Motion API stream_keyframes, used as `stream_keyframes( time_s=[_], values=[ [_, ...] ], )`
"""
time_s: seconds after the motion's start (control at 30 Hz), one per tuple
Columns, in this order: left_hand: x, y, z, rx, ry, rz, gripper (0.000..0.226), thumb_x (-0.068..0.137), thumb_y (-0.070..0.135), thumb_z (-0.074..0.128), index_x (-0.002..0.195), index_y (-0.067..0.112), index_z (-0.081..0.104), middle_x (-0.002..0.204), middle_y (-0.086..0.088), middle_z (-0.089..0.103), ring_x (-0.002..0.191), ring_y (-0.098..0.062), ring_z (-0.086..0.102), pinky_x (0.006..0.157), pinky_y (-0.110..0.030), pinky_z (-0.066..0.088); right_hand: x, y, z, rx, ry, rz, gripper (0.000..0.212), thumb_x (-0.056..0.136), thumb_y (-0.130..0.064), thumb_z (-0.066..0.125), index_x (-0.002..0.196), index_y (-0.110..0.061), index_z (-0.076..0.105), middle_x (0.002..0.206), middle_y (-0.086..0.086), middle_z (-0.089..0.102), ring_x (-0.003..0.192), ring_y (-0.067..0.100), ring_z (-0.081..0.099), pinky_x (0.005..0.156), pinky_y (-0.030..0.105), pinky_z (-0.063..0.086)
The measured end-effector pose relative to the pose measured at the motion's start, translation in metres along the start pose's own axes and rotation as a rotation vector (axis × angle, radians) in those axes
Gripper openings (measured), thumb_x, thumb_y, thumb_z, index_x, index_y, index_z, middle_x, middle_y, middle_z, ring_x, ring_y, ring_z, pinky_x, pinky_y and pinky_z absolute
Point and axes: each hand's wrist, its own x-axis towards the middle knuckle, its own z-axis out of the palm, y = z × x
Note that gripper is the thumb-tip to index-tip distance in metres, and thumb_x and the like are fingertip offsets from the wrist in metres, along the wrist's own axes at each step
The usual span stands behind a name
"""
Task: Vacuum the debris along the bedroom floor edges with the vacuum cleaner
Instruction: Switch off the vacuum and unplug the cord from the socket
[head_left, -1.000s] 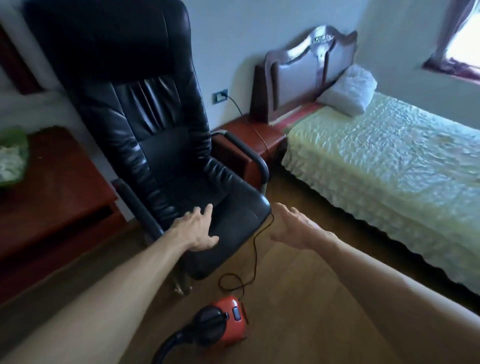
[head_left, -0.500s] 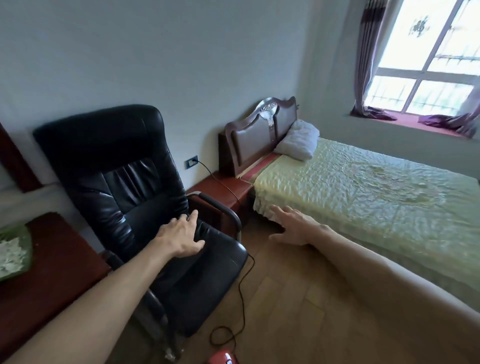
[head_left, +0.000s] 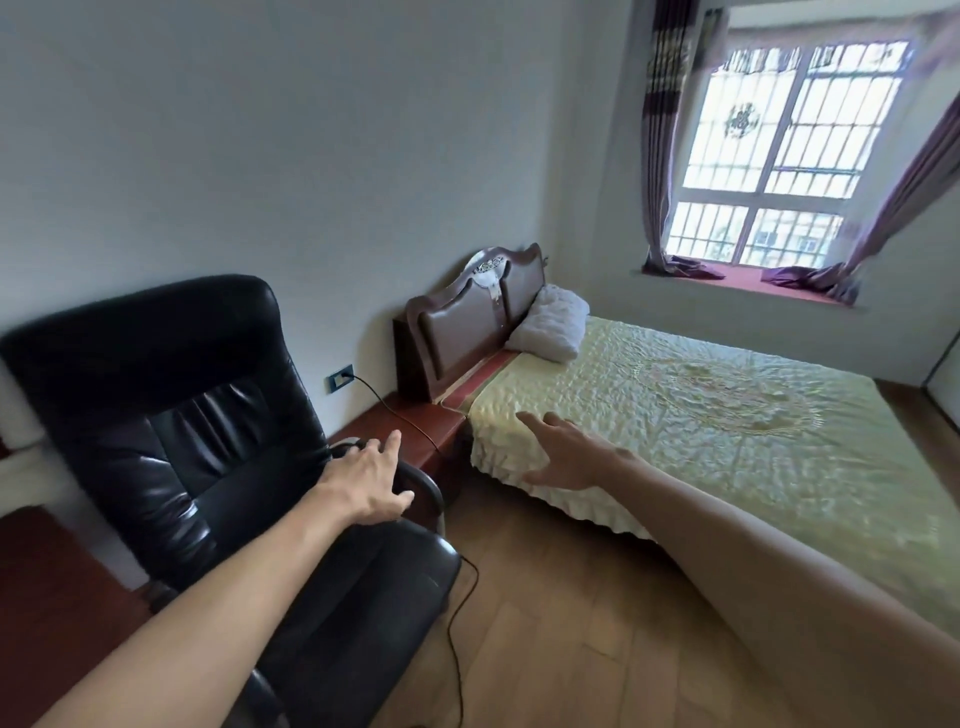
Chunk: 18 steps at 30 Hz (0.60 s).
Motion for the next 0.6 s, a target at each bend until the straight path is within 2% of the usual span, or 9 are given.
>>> stream_keyframes(
  time_s=[0.33, 0.6],
  values=[
    [0.028, 0.095, -0.031, 0.039, 0.039, 0.045, 0.095, 0.089, 0.059, 0.052, 0.158, 0.017, 0.001, 0.151, -0.011, 0.037, 0.134, -0.031, 0.044, 0.105, -0.046, 0.044, -0.037, 0.096, -0.035, -0.010, 0.046, 0.037, 0.093, 0.089, -0.046, 0.067, 0.158, -0.021, 0.010, 0.133, 0.014, 0.044, 0.122, 0.034, 0.049, 0.093, 0.041, 0.043],
    [0.055, 0.211, -0.044, 0.058, 0.020, 0.071, 0.095, 0.089, 0.058, 0.051, 0.158, 0.019, -0.001, 0.157, -0.010, 0.029, 0.138, -0.030, 0.039, 0.107, -0.045, 0.041, -0.077, 0.216, -0.061, -0.005, 0.068, 0.126, 0.093, 0.089, -0.050, 0.065, 0.158, -0.023, 0.008, 0.141, 0.013, 0.041, 0.128, 0.033, 0.045, 0.094, 0.041, 0.043]
  ],
)
